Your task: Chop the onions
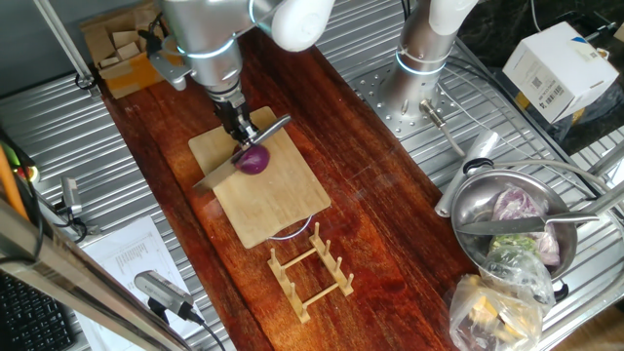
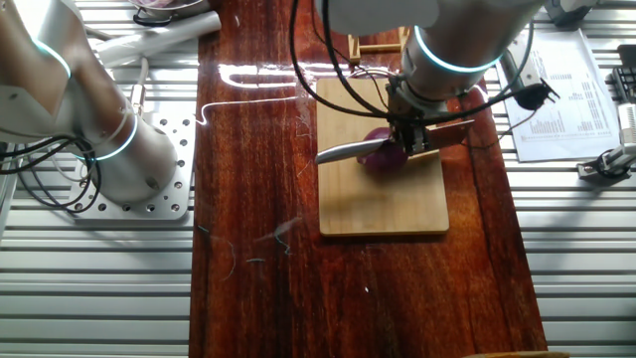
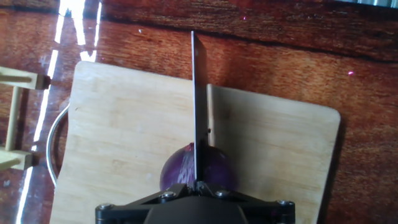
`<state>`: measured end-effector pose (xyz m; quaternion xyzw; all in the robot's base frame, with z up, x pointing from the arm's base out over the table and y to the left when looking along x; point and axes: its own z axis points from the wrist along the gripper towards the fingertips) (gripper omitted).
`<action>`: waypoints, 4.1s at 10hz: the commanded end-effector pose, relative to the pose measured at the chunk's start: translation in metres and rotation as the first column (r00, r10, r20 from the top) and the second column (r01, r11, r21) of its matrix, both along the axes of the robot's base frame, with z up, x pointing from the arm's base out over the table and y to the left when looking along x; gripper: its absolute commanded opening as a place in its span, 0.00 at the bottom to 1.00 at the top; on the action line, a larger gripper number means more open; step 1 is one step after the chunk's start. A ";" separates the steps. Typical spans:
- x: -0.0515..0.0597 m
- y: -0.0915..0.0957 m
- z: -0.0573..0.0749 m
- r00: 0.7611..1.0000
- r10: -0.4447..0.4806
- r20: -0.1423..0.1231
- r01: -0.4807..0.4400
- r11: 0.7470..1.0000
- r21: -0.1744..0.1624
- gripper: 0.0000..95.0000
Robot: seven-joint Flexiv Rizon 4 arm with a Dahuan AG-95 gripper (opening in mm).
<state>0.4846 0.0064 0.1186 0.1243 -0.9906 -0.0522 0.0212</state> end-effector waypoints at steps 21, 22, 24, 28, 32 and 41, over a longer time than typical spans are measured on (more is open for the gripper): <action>0.001 -0.010 0.003 0.999 0.037 -0.013 -0.038 0.998 -0.053 0.00; 0.001 -0.007 0.006 0.999 0.039 -0.013 -0.039 0.998 -0.052 0.00; 0.001 -0.005 0.010 0.999 0.040 -0.020 -0.041 0.998 -0.055 0.00; 0.001 -0.005 0.010 1.000 -0.027 -0.013 0.026 0.996 -0.087 0.00; 0.003 -0.022 0.004 0.999 -0.034 -0.012 0.033 0.993 -0.111 0.00; -0.006 -0.023 0.002 0.999 -0.039 0.003 0.040 0.996 -0.082 0.00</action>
